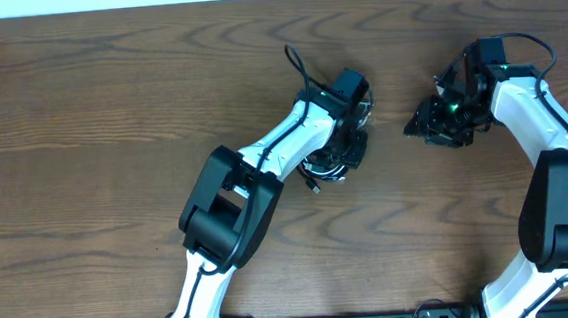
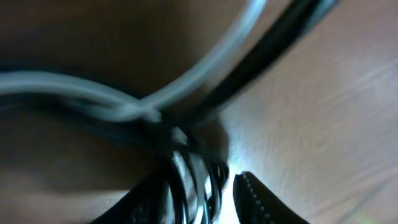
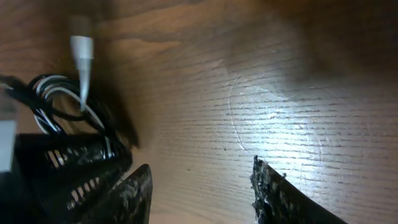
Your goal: Untangle cables
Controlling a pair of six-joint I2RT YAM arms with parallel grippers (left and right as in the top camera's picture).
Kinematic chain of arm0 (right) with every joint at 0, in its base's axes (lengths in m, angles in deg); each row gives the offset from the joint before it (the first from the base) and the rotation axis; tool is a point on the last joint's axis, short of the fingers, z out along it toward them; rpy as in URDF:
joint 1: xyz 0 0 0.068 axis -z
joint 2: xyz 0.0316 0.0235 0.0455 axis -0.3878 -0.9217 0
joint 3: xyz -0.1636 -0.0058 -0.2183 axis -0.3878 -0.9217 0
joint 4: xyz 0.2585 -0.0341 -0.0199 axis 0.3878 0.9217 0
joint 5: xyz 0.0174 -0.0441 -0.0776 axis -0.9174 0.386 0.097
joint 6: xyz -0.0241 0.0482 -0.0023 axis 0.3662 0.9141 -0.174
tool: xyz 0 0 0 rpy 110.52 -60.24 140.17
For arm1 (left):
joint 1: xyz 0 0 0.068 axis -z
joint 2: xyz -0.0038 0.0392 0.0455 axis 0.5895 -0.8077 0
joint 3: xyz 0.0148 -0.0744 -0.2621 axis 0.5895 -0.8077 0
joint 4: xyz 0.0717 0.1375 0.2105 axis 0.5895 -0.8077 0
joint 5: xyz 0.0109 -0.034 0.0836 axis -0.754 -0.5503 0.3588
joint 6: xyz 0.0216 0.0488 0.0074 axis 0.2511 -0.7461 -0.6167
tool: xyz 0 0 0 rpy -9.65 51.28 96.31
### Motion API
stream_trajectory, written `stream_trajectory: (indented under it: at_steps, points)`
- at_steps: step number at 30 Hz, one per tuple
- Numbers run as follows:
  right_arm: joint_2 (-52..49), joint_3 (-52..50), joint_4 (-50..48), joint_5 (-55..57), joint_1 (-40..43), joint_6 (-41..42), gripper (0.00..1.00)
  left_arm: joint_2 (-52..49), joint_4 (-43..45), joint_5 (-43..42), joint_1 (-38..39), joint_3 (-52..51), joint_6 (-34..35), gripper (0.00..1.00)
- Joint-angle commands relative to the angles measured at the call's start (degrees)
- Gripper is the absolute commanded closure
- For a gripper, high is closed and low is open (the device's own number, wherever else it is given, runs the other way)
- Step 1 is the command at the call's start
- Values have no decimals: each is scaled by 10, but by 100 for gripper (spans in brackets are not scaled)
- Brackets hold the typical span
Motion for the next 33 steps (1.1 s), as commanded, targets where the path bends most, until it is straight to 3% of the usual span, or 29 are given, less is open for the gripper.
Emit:
stream_trajectory:
  at_steps: [1, 4, 5, 6, 7, 9, 12, 14, 23, 27, 33]
  points:
    - [6, 8, 3, -10, -1, -14, 51, -35, 0, 14, 1, -7, -7, 60]
    - [6, 8, 5, -10, -1, -16, 50, -39, 1, 14, 1, -7, -7, 64]
    - [6, 8, 5, -10, -1, -16, 49, -39, 1, 14, 1, -7, -7, 71]
    - [6, 8, 5, -10, -1, -16, 49, -38, 2, 14, 1, -7, -7, 90]
    - [6, 8, 5, -10, -1, -16, 49, -37, 2, 14, 1, -7, -7, 92]
    - [6, 8, 4, -12, -3, -16, 48, -33, 2, 14, -2, -4, -7, 93]
    - [6, 8, 4, -31, -7, -16, 60, -12, -21, 10, -15, 18, -6, 93]
    - [8, 8, 1, -67, -7, -23, 62, 13, -44, -20, -29, 38, -5, 93]
    - [88, 8, -22, -231, -8, -119, 48, 175, -18, -345, -156, 51, -4, 93]
    - [137, 8, -35, -292, -11, -146, 40, 192, 2, -476, -209, 51, 42, 93]
    - [160, 8, -86, -364, -44, -151, 34, 190, 44, -515, -231, 50, 178, 93]
